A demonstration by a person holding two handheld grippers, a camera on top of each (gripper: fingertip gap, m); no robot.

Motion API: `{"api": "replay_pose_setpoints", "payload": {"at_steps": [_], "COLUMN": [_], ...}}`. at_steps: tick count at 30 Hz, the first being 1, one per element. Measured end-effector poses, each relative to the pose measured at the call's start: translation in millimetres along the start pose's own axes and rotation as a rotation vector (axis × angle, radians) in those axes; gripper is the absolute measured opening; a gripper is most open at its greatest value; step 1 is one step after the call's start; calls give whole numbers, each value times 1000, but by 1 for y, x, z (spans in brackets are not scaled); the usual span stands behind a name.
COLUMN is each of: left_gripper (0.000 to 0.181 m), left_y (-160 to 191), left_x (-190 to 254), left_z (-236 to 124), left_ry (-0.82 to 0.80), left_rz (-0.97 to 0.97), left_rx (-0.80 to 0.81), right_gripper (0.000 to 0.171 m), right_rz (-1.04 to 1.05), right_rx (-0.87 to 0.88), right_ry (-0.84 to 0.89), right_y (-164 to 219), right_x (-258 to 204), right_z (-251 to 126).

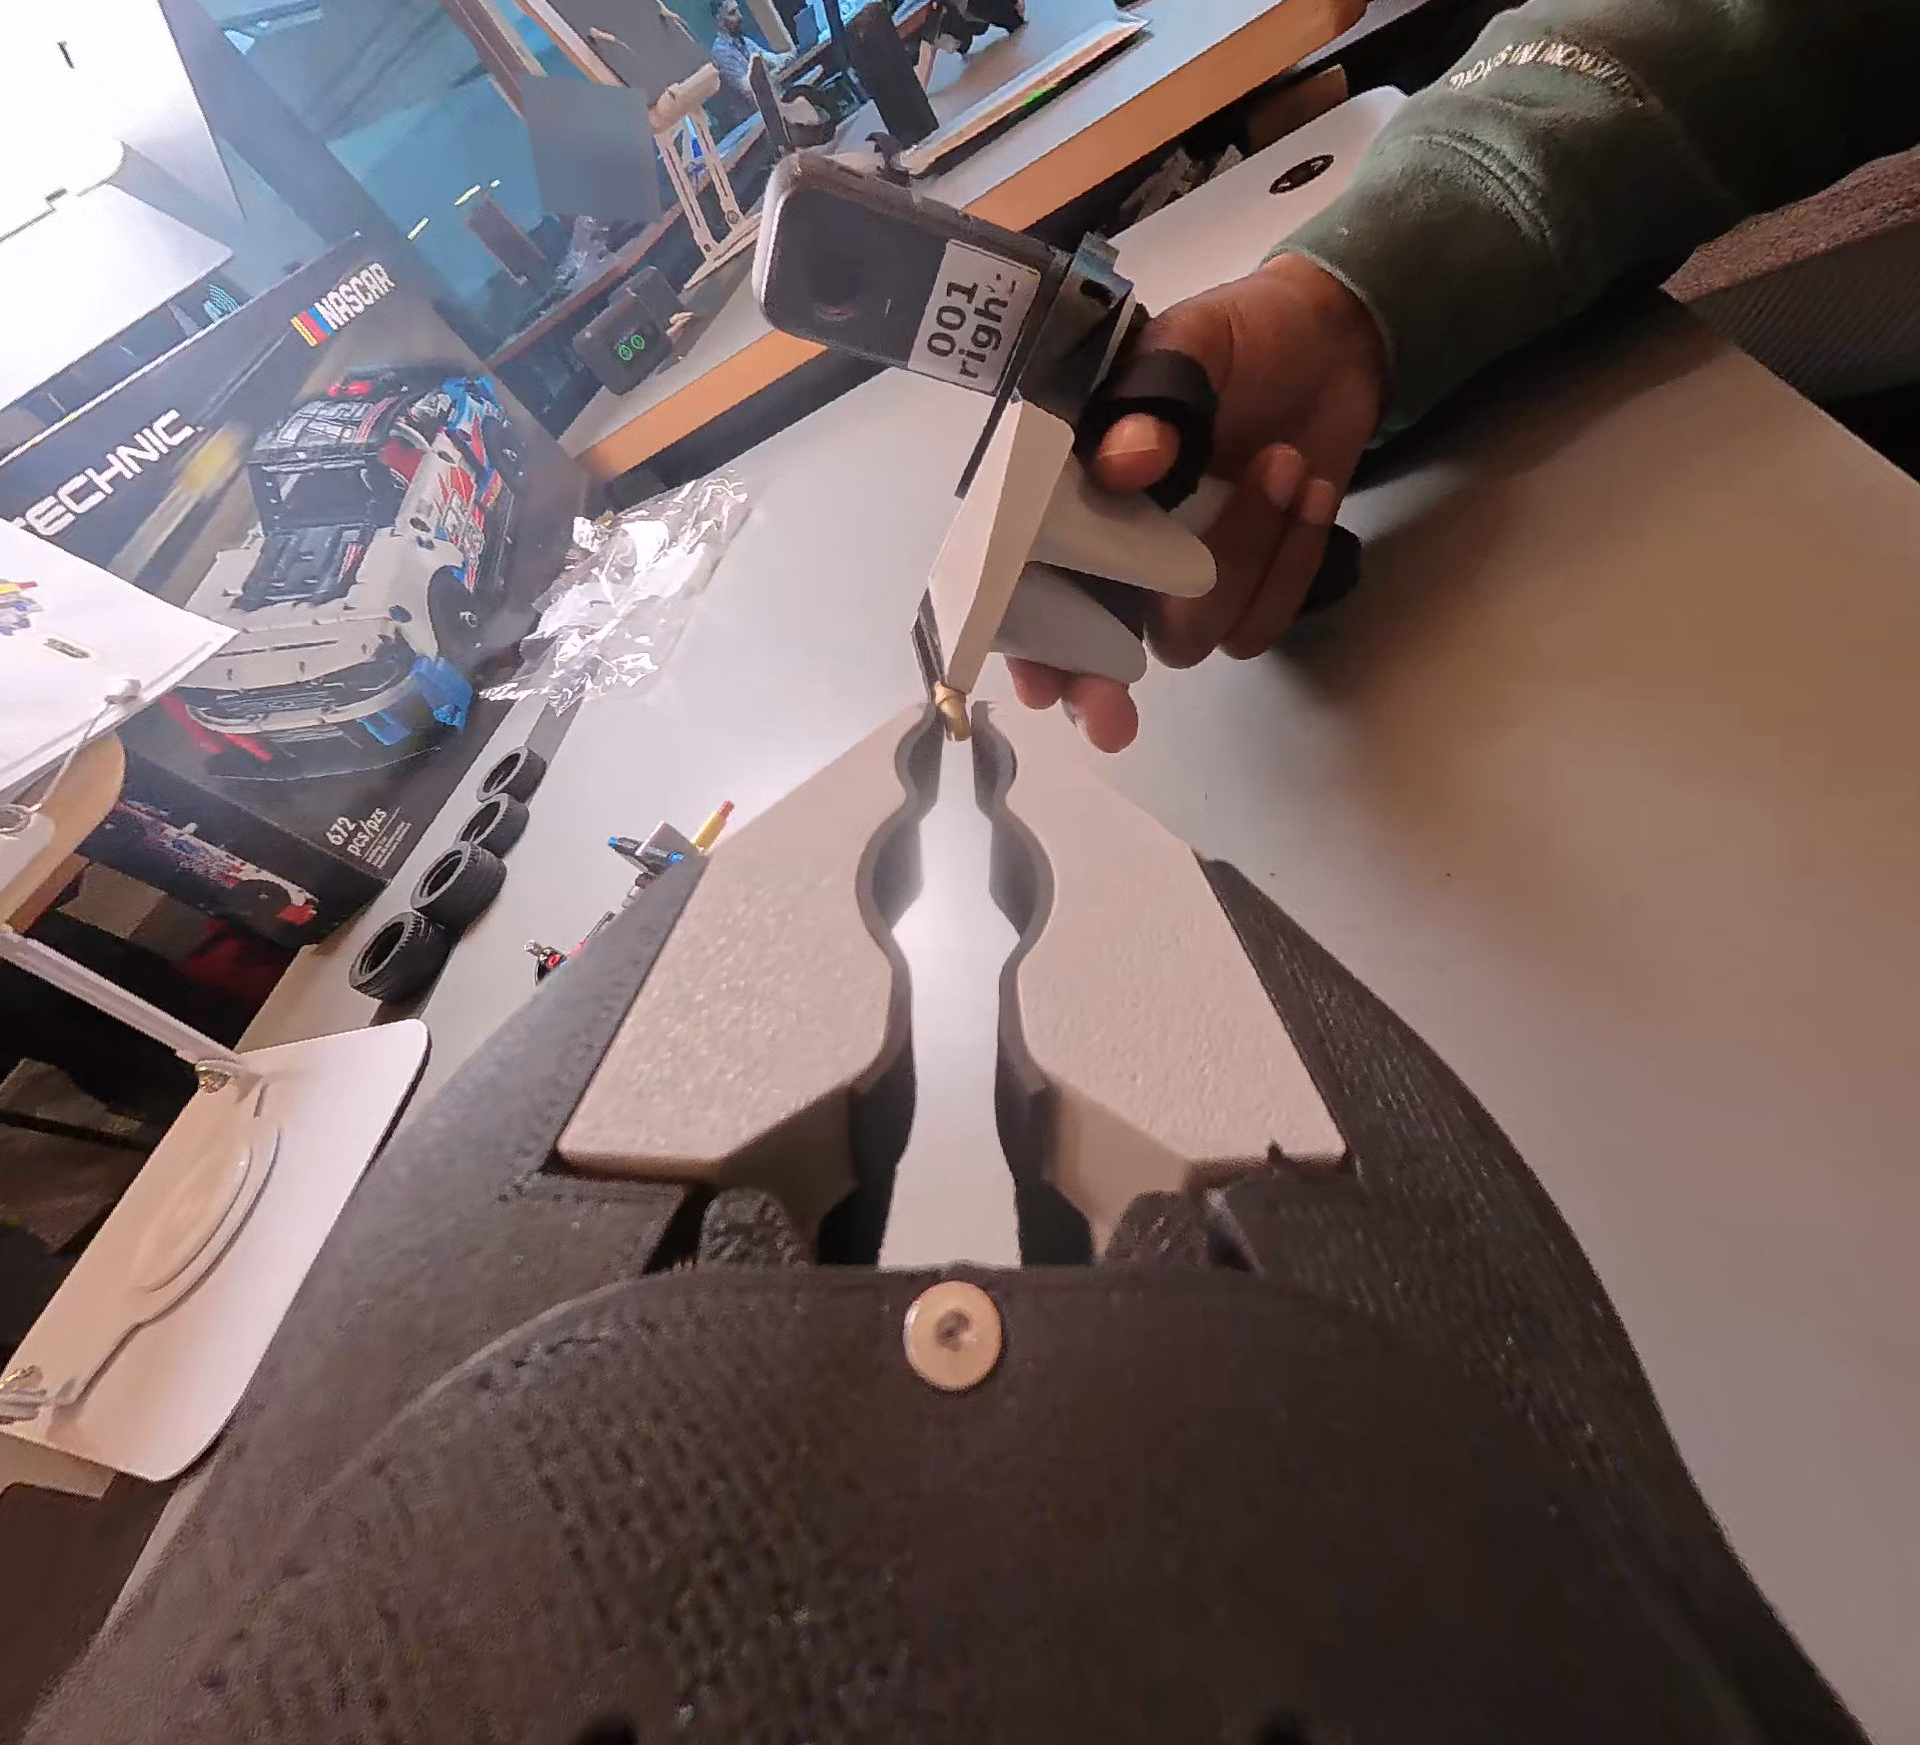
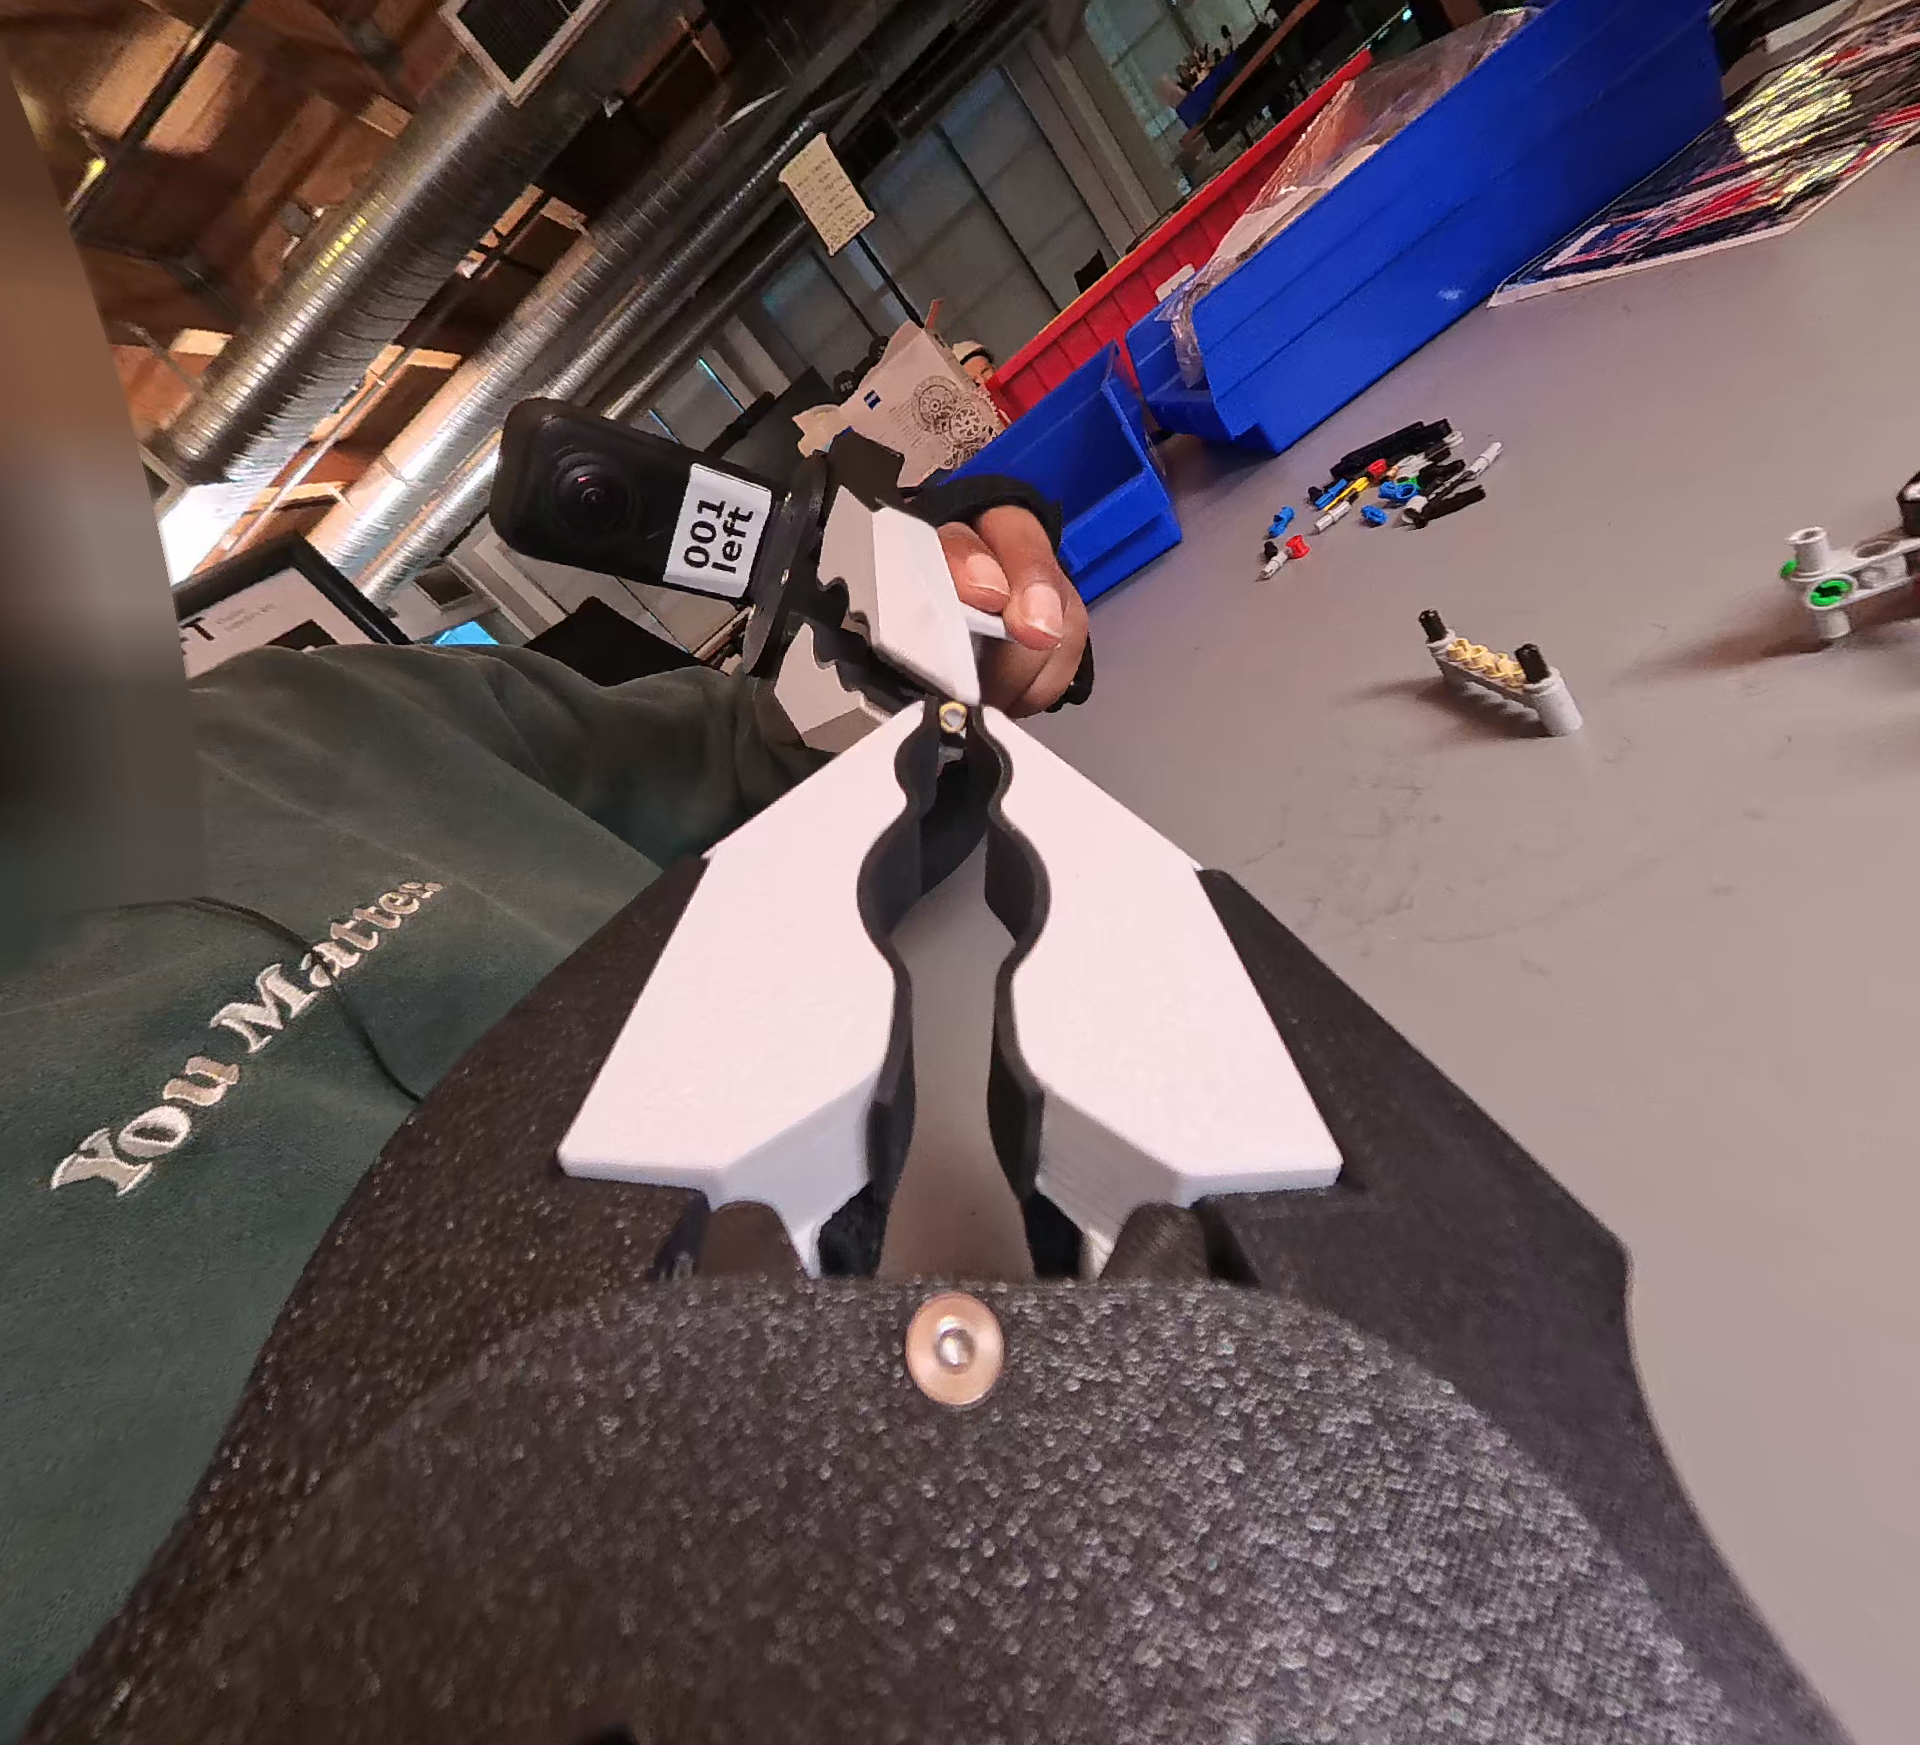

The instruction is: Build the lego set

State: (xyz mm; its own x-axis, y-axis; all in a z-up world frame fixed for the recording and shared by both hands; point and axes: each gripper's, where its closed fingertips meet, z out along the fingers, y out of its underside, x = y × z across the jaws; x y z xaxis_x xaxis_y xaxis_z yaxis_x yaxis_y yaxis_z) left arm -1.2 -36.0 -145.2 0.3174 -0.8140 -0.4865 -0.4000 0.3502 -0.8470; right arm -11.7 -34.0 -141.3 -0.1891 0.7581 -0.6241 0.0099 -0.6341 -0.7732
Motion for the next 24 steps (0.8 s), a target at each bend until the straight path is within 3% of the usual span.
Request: {"api": "replay_pose_setpoints", "payload": {"at_steps": [14, 21, 24], "left_gripper": [2, 3, 17], "left_y": [6, 12, 19], "left_x": [11, 11, 9], "left_z": [1, 3, 2], "left_ry": [60, 77, 126], "left_rz": [74, 29, -86], "left_rx": [-55, -65, -73], "right_gripper": [4, 3, 3], "right_rz": [-103, -231, -356], "right_rx": [-108, -198, -345], "right_ry": [24, 114, 209], "right_y": [13, 16, 23], "right_x": [0, 6, 20], "right_z": [-1, -2, -8]}}
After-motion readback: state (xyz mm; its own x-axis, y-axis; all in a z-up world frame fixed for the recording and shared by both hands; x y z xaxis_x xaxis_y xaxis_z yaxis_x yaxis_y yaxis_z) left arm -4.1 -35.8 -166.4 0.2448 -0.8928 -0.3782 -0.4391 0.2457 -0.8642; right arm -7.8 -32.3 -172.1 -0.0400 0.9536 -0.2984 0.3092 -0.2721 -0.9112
